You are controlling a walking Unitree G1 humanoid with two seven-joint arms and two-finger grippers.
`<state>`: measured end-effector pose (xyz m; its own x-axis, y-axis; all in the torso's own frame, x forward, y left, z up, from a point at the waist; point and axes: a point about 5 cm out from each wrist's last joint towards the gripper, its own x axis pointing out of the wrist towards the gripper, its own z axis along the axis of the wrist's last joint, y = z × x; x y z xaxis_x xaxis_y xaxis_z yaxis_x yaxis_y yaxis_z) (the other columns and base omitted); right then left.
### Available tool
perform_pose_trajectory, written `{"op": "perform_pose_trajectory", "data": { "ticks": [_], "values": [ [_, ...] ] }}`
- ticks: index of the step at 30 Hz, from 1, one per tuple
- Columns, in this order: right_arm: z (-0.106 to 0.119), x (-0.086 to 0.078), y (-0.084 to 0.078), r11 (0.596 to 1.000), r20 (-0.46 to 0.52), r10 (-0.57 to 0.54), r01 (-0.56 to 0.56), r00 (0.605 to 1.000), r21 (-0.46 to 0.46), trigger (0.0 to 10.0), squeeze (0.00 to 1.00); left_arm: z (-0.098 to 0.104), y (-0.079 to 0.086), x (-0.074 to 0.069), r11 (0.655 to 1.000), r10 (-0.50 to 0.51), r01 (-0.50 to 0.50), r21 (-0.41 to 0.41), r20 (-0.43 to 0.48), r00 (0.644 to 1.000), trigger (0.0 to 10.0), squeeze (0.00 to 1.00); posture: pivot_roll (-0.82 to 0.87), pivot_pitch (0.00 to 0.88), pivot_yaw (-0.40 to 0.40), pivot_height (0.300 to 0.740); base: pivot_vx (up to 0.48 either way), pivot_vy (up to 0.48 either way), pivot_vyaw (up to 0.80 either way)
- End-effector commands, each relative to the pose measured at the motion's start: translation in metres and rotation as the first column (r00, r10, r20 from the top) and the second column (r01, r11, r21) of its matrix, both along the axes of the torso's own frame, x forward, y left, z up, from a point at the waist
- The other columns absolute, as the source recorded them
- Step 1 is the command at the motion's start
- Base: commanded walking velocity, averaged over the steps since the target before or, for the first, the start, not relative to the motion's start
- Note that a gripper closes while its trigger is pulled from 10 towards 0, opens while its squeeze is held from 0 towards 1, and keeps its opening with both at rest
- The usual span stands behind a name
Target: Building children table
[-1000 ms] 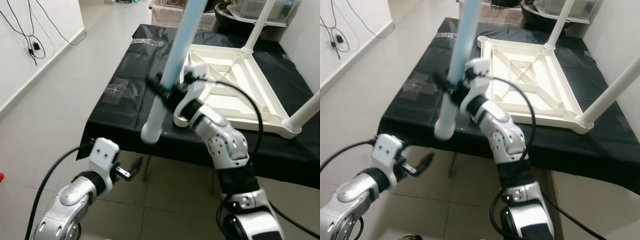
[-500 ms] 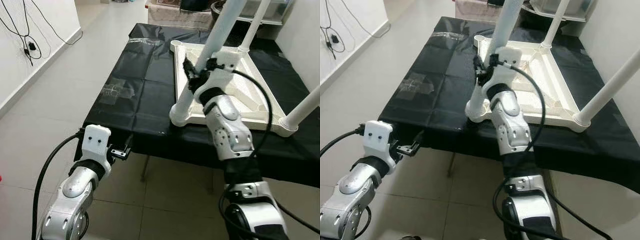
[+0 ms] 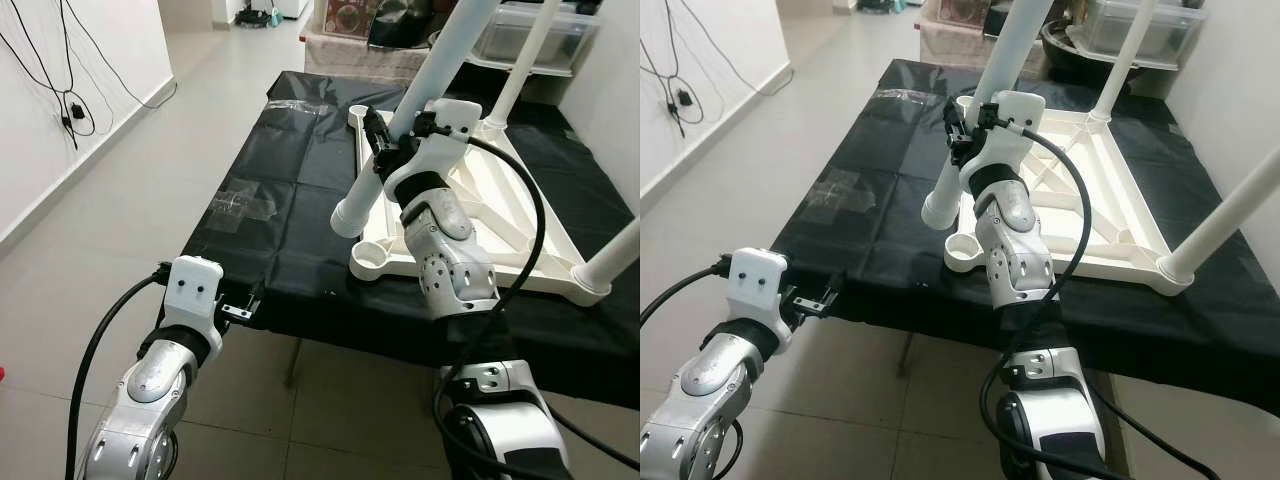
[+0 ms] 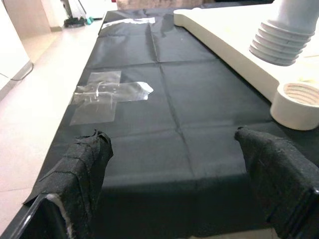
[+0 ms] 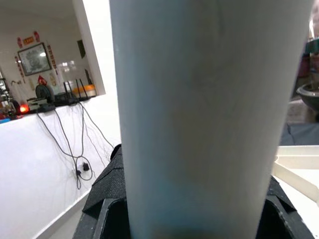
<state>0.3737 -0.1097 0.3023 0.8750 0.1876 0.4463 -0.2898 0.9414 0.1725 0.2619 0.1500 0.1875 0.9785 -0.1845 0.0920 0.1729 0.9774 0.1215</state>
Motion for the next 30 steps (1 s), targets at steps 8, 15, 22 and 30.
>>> {"op": "perform_pose_trajectory", "data": {
  "ticks": [8, 15, 22, 30],
  "values": [
    [0.0027, 0.0006, 0.0014, 0.999, 0.020, 0.008, -0.008, 1.000, 0.032, 10.0, 0.00, -0.0051, -0.0022, 0.0016, 1.000, -0.003, 0.003, 0.002, -0.017, 1.000, 10.0, 0.00, 0.11, 0.133, -0.081, 0.740, 0.265, 0.000, 0.00],
    [0.0008, 0.0014, 0.0036, 0.999, 0.014, 0.019, -0.019, 1.000, 0.033, 10.0, 0.00, -0.0047, -0.0013, 0.0018, 1.000, 0.002, -0.002, 0.006, -0.014, 1.000, 10.0, 0.00, 0.11, 0.136, -0.082, 0.740, 0.265, 0.000, 0.00],
    [-0.0007, 0.0009, 0.0057, 0.999, 0.010, 0.029, -0.030, 1.000, 0.035, 10.0, 0.00, -0.0047, -0.0012, 0.0017, 1.000, 0.003, -0.003, 0.007, -0.013, 1.000, 10.0, 0.00, 0.11, 0.138, -0.081, 0.740, 0.265, 0.000, 0.00],
    [-0.0020, 0.0008, 0.0068, 0.999, 0.005, 0.034, -0.034, 0.999, 0.032, 10.0, 0.00, -0.0039, -0.0023, 0.0015, 1.000, -0.007, 0.007, 0.006, -0.008, 1.000, 10.0, 0.00, 0.11, 0.142, -0.083, 0.740, 0.268, 0.000, 0.00]
  ]
}}
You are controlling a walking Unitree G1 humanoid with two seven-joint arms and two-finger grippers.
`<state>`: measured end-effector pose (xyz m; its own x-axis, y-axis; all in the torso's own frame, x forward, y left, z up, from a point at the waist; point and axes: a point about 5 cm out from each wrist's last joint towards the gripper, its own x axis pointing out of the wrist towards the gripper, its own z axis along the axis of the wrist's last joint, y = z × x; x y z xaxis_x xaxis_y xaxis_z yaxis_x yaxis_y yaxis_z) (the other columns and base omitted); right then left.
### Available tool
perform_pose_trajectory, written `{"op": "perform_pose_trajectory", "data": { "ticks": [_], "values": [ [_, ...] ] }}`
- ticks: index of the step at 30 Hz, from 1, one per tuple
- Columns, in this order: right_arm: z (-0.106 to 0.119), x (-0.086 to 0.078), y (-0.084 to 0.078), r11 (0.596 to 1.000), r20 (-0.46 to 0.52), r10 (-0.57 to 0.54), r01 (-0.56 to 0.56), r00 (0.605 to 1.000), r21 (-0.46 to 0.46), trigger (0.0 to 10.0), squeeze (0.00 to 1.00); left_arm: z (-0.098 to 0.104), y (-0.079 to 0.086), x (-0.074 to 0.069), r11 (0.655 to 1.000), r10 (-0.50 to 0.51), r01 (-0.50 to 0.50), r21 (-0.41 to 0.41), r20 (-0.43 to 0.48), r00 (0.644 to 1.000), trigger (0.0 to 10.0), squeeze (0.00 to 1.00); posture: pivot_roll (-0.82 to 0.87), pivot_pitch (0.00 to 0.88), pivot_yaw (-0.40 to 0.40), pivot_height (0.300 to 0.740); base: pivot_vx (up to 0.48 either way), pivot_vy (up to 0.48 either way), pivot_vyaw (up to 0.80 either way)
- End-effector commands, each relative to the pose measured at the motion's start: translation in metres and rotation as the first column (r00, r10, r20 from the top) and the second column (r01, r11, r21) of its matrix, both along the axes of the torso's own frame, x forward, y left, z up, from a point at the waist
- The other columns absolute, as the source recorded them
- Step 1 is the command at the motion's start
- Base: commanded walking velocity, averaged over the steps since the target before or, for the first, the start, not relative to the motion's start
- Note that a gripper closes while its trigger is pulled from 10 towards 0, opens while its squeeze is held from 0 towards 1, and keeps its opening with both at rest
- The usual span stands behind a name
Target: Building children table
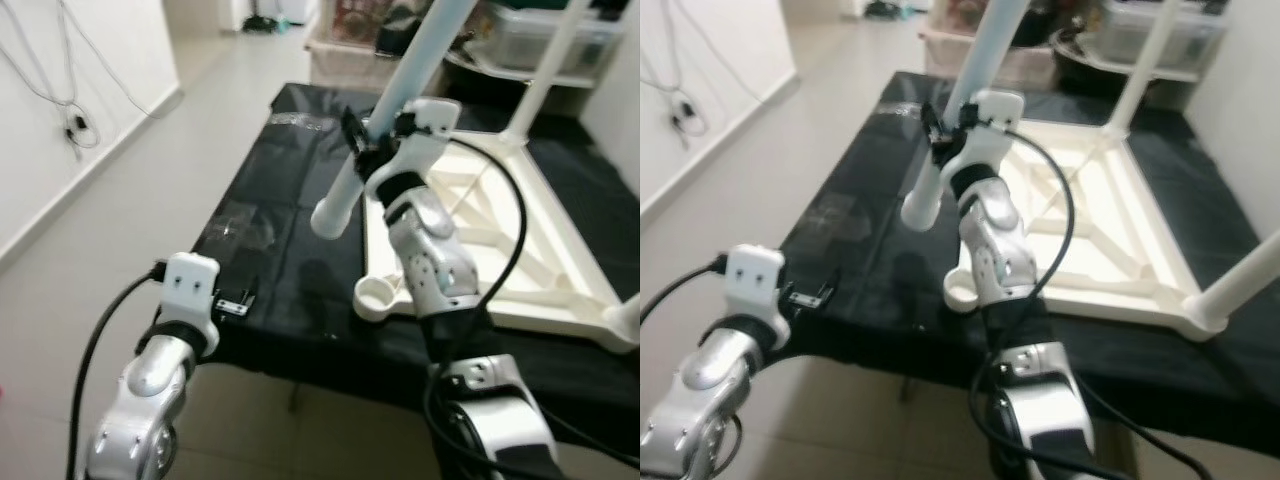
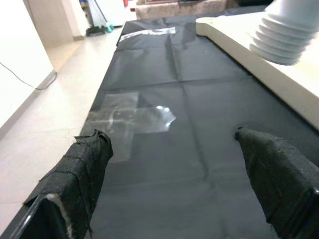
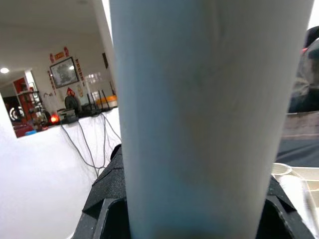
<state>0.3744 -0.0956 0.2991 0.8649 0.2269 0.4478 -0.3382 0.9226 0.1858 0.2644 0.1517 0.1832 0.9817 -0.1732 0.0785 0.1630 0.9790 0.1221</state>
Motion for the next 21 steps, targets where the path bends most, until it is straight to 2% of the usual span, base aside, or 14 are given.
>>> {"op": "perform_pose_trajectory", "data": {
  "ticks": [1, 15, 18, 21],
  "values": [
    [0.001, 0.000, -0.007, 1.000, 0.005, -0.018, 0.018, 1.000, 0.016, 10.0, 0.00, 0.000, -0.004, -0.001, 1.000, -0.019, 0.019, -0.001, 0.004, 1.000, 10.0, 0.00, 0.11, 0.141, -0.082, 0.740, 0.274, 0.000, 0.00],
    [-0.001, 0.003, -0.009, 1.000, -0.001, 0.000, 0.000, 1.000, -0.003, 10.0, 0.00, 0.000, -0.003, -0.001, 1.000, 0.001, -0.001, -0.029, 0.001, 1.000, 10.0, 0.00, 0.10, 0.146, -0.084, 0.740, 0.020, 0.000, 0.00],
    [-0.002, 0.005, -0.010, 0.999, -0.007, 0.032, -0.032, 0.999, -0.021, 10.0, 0.00, 0.000, -0.003, -0.002, 0.999, -0.003, 0.003, -0.033, 0.001, 1.000, 10.0, 0.00, 0.10, 0.147, -0.085, 0.740, 0.000, 0.000, 0.00],
    [-0.009, 0.011, -0.018, 0.985, -0.040, 0.157, -0.159, 0.987, -0.064, 10.0, 0.00, 0.000, -0.006, -0.005, 0.999, -0.014, 0.014, -0.038, -0.002, 1.000, 10.0, 0.00, 0.10, 0.149, -0.086, 0.740, 0.000, 0.000, 0.00]
  ]
}}
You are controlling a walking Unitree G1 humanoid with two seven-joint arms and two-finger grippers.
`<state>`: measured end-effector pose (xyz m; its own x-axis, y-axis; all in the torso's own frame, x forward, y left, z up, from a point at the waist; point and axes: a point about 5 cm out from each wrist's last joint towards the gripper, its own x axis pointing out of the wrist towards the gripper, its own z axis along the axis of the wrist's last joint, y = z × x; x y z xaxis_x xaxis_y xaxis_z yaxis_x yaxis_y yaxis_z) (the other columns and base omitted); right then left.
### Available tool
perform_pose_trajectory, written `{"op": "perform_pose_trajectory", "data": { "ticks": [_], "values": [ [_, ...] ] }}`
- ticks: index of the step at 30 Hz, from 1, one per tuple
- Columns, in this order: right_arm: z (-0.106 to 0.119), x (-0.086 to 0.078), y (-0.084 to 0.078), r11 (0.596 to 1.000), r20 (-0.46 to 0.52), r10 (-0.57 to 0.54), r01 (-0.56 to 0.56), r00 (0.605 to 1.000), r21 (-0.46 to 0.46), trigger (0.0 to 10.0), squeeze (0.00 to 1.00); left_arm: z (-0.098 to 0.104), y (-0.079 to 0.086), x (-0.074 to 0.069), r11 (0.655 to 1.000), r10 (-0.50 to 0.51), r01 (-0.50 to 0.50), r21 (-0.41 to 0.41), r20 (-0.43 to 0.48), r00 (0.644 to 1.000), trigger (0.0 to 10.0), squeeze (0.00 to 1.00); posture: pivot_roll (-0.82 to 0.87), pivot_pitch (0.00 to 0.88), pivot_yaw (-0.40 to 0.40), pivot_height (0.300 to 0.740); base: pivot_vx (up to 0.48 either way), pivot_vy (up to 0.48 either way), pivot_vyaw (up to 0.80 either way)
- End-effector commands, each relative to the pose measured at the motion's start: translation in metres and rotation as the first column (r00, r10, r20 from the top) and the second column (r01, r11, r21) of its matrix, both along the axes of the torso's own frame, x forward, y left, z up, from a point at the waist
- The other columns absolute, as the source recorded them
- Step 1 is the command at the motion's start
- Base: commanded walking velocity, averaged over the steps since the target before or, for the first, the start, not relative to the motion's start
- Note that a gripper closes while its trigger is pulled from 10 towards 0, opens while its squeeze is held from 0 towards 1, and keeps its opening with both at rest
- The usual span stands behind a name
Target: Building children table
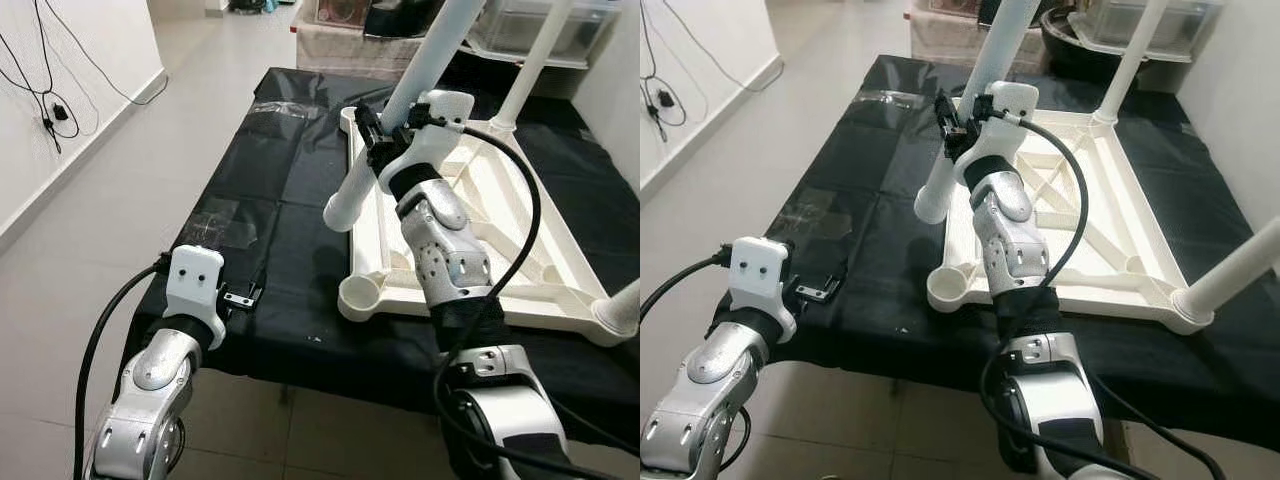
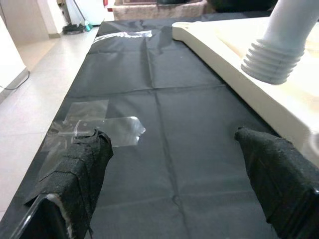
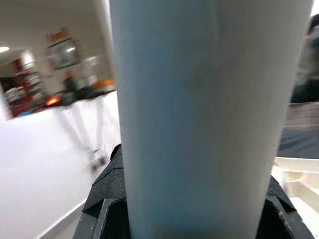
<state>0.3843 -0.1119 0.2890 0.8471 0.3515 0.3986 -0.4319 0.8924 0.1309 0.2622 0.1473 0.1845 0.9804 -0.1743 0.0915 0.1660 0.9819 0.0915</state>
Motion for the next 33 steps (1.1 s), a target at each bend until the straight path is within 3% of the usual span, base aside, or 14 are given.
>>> {"op": "perform_pose_trajectory", "data": {
  "ticks": [1, 9, 11, 16, 19, 21, 22, 24, 26, 29, 31, 33],
  "values": [
    [0.001, 0.001, -0.001, 0.999, -0.005, 0.050, -0.050, 0.999, 0.007, 10.0, 0.00, -0.001, -0.001, -0.003, 1.000, -0.010, 0.010, -0.006, -0.009, 1.000, 10.0, 0.00, 0.10, 0.149, -0.086, 0.740, 0.000, 0.000, 0.00],
    [-0.002, 0.010, -0.014, 0.989, -0.032, 0.121, -0.124, 0.992, -0.087, 10.0, 0.00, -0.002, -0.008, -0.010, 0.999, -0.033, 0.033, -0.022, -0.017, 0.999, 10.0, 0.00, 0.10, 0.169, -0.087, 0.740, 0.000, 0.000, 0.00],
    [-0.004, 0.012, -0.022, 0.966, -0.059, 0.213, -0.220, 0.975, -0.137, 10.0, 0.00, -0.004, -0.012, -0.016, 0.998, -0.050, 0.050, -0.031, -0.028, 0.998, 10.0, 0.00, 0.11, 0.184, -0.089, 0.740, 0.000, 0.000, 0.00],
    [-0.003, 0.010, -0.028, 0.937, -0.069, 0.308, -0.315, 0.949, -0.152, 10.0, 0.00, -0.005, -0.015, -0.020, 0.998, -0.060, 0.059, -0.036, -0.036, 0.998, 10.0, 0.00, 0.11, 0.190, -0.090, 0.740, 0.000, 0.000, 0.00],
    [-0.001, 0.007, -0.037, 0.877, -0.099, 0.454, -0.463, 0.886, -0.129, 10.0, 0.00, -0.005, -0.017, -0.026, 0.996, -0.076, 0.074, -0.043, -0.049, 0.996, 10.0, 0.00, 0.11, 0.201, -0.088, 0.740, 0.000, 0.000, 0.00],
    [-0.001, 0.007, -0.037, 0.877, -0.099, 0.454, -0.463, 0.886, -0.129, 10.0, 0.00, -0.005, -0.017, -0.026, 0.996, -0.076, 0.074, -0.043, -0.049, 0.996, 10.0, 0.00, 0.11, 0.201, -0.088, 0.740, 0.000, 0.000, 0.00],
    [-0.002, 0.005, -0.040, 0.836, -0.109, 0.527, -0.537, 0.843, -0.112, 10.0, 0.00, -0.005, -0.019, -0.029, 0.996, -0.083, 0.081, -0.047, -0.055, 0.995, 10.0, 0.00, 0.11, 0.203, -0.085, 0.740, 0.000, 0.000, 0.00],
    [-0.002, 0.005, -0.041, 0.825, -0.110, 0.545, -0.555, 0.831, -0.109, 10.0, 0.00, -0.005, -0.019, -0.029, 0.995, -0.084, 0.081, -0.049, -0.057, 0.995, 10.0, 0.00, 0.11, 0.203, -0.085, 0.740, 0.000, 0.000, 0.00],
    [-0.004, 0.002, -0.042, 0.773, -0.117, 0.615, -0.625, 0.780, -0.106, 10.0, 0.00, -0.006, -0.021, -0.032, 0.995, -0.088, 0.085, -0.051, -0.066, 0.994, 10.0, 0.00, 0.12, 0.209, -0.083, 0.740, 0.000, 0.000, 0.00],
    [-0.004, 0.001, -0.042, 0.757, -0.121, 0.634, -0.645, 0.764, -0.108, 10.0, 0.00, -0.007, -0.021, -0.033, 0.995, -0.090, 0.086, -0.051, -0.070, 0.994, 10.0, 0.00, 0.12, 0.209, -0.083, 0.740, 0.000, 0.000, 0.00],
    [-0.009, -0.002, -0.042, 0.702, -0.135, 0.691, -0.704, 0.710, -0.107, 10.0, 0.00, -0.008, -0.022, -0.034, 0.995, -0.093, 0.089, -0.054, -0.077, 0.993, 10.0, 0.00, 0.11, 0.209, -0.082, 0.740, 0.000, 0.000, 0.00],
    [-0.011, -0.003, -0.041, 0.689, -0.142, 0.702, -0.716, 0.697, -0.108, 10.0, 0.00, -0.008, -0.023, -0.035, 0.994, -0.094, 0.090, -0.054, -0.079, 0.992, 10.0, 0.00, 0.11, 0.216, -0.083, 0.740, 0.000, 0.000, 0.00]
  ]
}}
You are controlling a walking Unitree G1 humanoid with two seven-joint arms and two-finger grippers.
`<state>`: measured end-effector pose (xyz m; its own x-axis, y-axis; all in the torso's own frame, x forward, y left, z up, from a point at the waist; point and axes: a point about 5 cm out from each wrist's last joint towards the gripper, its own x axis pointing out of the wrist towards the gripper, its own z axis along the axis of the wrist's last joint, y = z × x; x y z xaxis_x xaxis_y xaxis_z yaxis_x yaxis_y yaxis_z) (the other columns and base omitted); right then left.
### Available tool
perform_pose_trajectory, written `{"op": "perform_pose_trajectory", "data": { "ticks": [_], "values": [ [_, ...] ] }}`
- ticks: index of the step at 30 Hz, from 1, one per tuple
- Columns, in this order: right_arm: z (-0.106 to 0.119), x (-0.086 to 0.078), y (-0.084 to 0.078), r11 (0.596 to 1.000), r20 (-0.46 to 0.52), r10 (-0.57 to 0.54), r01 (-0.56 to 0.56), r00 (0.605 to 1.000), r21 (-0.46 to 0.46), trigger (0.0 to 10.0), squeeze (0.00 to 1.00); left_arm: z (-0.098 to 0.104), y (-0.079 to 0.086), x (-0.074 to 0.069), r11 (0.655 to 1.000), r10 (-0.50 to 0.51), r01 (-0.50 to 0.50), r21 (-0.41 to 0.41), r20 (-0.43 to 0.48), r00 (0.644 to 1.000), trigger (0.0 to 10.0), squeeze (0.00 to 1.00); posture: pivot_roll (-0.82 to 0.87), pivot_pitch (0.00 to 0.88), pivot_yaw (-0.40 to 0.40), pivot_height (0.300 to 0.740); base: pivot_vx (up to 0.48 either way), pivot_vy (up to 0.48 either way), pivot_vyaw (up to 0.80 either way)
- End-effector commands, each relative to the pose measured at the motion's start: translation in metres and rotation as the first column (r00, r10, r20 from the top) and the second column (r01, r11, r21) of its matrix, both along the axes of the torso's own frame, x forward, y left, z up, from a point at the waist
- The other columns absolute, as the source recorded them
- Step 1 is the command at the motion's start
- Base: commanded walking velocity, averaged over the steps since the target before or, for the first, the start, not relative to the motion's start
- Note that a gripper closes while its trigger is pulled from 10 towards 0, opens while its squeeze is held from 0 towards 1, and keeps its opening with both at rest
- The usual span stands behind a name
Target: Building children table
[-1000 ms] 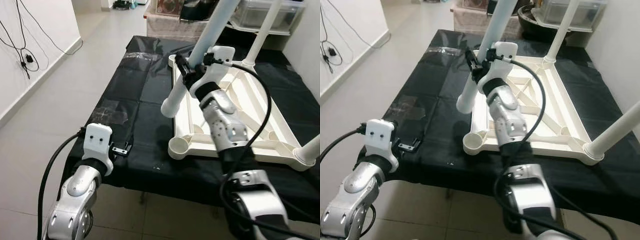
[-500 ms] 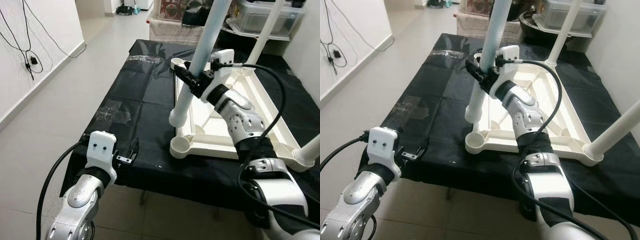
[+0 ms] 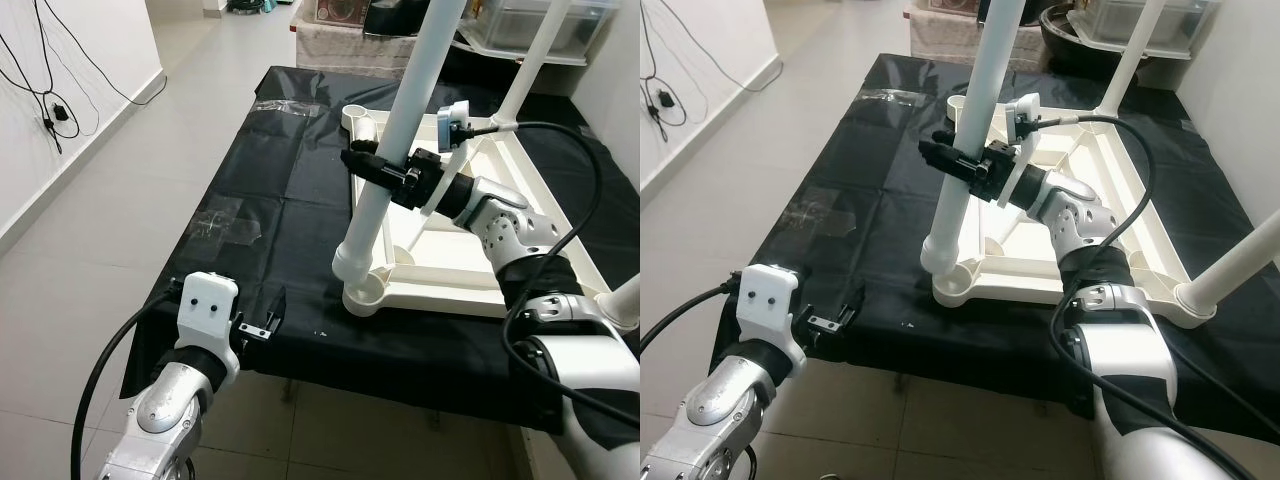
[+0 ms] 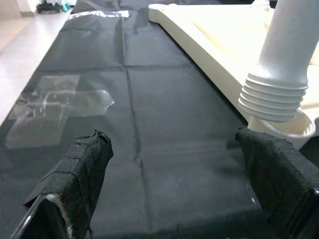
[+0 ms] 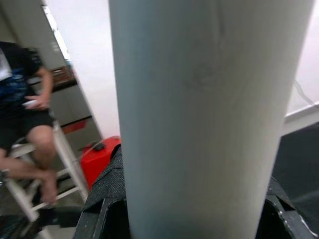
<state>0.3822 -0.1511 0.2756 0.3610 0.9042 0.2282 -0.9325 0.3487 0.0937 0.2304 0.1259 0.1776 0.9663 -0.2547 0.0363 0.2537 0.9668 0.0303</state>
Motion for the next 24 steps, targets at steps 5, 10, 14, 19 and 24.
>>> {"op": "perform_pose_trajectory", "data": {
  "ticks": [5, 10, 14, 19, 24],
  "values": [
    [-0.005, 0.000, 0.000, 0.999, -0.004, 0.032, -0.032, 0.999, -0.021, 10.0, 0.00, -0.002, -0.003, -0.005, 1.000, -0.008, 0.008, -0.002, -0.022, 1.000, 10.0, 0.00, 0.12, 0.227, -0.085, 0.740, 0.000, 0.000, 0.00],
    [-0.006, 0.000, -0.001, 0.999, -0.006, 0.036, -0.036, 0.999, -0.019, 10.0, 0.00, -0.002, -0.003, -0.006, 1.000, -0.007, 0.007, -0.002, -0.023, 1.000, 10.0, 0.00, 0.12, 0.228, -0.086, 0.740, 0.000, 0.000, 0.00],
    [-0.006, 0.000, -0.002, 0.999, -0.001, 0.041, -0.041, 0.999, -0.025, 10.0, 0.00, -0.002, -0.003, -0.007, 1.000, -0.006, 0.006, -0.001, -0.025, 1.000, 10.0, 0.00, 0.12, 0.233, -0.085, 0.740, 0.000, 0.000, 0.00],
    [0.002, -0.001, -0.010, 0.997, 0.037, 0.070, -0.069, 0.997, -0.024, 10.0, 0.00, -0.002, -0.003, -0.009, 1.000, -0.003, 0.003, 0.003, -0.031, 1.000, 10.0, 0.00, 0.13, 0.239, -0.083, 0.740, 0.000, 0.000, 0.00],
    [0.014, 0.000, -0.016, 0.998, 0.068, 0.057, -0.058, 0.996, 0.020, 10.0, 0.00, -0.002, -0.002, -0.010, 1.000, -0.001, 0.001, 0.002, -0.033, 0.999, 10.0, 0.00, 0.13, 0.238, -0.079, 0.740, 0.000, 0.000, 0.00]
  ]
}}
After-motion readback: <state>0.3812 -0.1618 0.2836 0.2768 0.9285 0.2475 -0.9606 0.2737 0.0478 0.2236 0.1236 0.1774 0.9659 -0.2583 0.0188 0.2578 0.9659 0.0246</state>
